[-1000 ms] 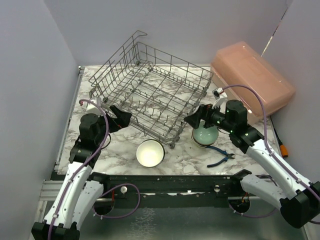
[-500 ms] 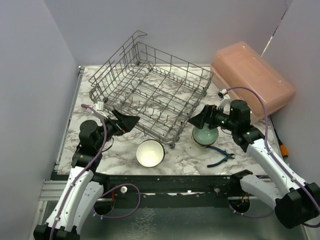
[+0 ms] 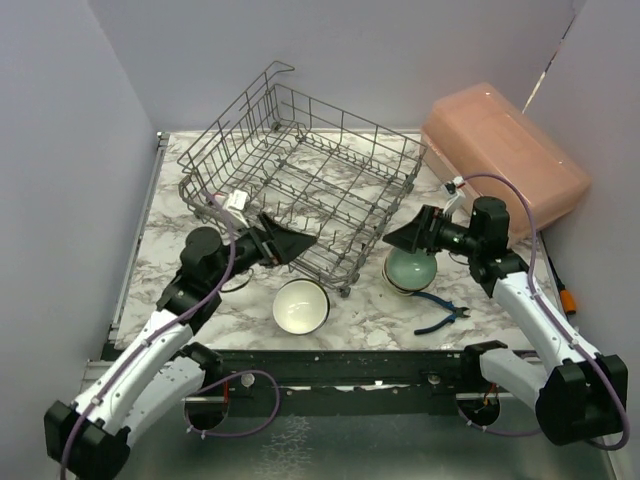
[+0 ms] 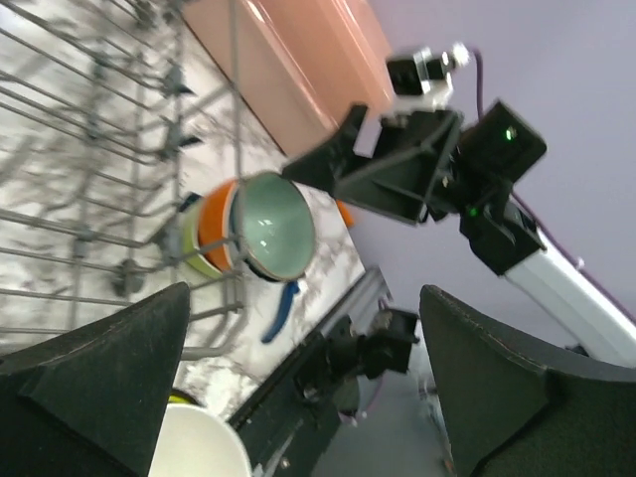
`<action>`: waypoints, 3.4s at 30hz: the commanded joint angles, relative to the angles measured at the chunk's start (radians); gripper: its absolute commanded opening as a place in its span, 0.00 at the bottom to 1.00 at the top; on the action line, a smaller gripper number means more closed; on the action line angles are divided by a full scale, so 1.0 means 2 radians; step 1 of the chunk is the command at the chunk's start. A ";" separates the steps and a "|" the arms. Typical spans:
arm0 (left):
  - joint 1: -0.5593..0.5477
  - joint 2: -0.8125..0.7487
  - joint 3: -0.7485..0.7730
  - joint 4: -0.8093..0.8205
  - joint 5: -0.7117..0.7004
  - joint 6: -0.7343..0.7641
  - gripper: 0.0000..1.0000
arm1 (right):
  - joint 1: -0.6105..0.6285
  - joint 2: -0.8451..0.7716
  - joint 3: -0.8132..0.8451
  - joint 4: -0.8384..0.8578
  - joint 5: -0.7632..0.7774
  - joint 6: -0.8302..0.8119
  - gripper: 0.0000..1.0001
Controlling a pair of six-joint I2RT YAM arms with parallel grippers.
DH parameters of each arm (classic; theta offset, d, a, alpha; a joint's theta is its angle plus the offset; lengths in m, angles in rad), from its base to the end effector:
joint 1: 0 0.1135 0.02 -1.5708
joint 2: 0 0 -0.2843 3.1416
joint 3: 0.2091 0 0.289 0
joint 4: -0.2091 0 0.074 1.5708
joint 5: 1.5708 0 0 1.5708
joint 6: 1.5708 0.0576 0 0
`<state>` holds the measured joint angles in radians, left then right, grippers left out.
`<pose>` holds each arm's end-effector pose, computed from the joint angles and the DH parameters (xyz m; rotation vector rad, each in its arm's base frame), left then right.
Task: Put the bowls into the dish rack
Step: Pick up the bowl from the center of the board.
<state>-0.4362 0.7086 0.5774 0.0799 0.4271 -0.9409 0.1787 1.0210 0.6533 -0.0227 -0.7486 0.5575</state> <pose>0.1880 -0.1140 0.3145 -0.0890 1.8093 -1.3681 0.2531 0.0856 0.2660 -0.1389 2.0430 1.2031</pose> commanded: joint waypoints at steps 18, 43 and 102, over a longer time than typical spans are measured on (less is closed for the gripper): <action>-0.239 0.208 0.172 -0.136 -0.286 0.147 0.99 | -0.021 -0.066 0.030 -0.203 0.222 -0.106 0.99; -0.239 0.160 0.149 -0.154 -0.342 0.143 0.99 | -0.021 -0.081 -0.026 -0.202 0.313 -0.034 0.39; -0.229 0.257 0.096 0.094 -0.142 0.049 0.99 | -0.021 -0.175 0.062 -0.203 0.209 -0.088 0.01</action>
<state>-0.9031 1.2304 0.7879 0.1505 0.0570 -0.8093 0.1398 0.6987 0.7170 -0.4702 -0.2619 0.3573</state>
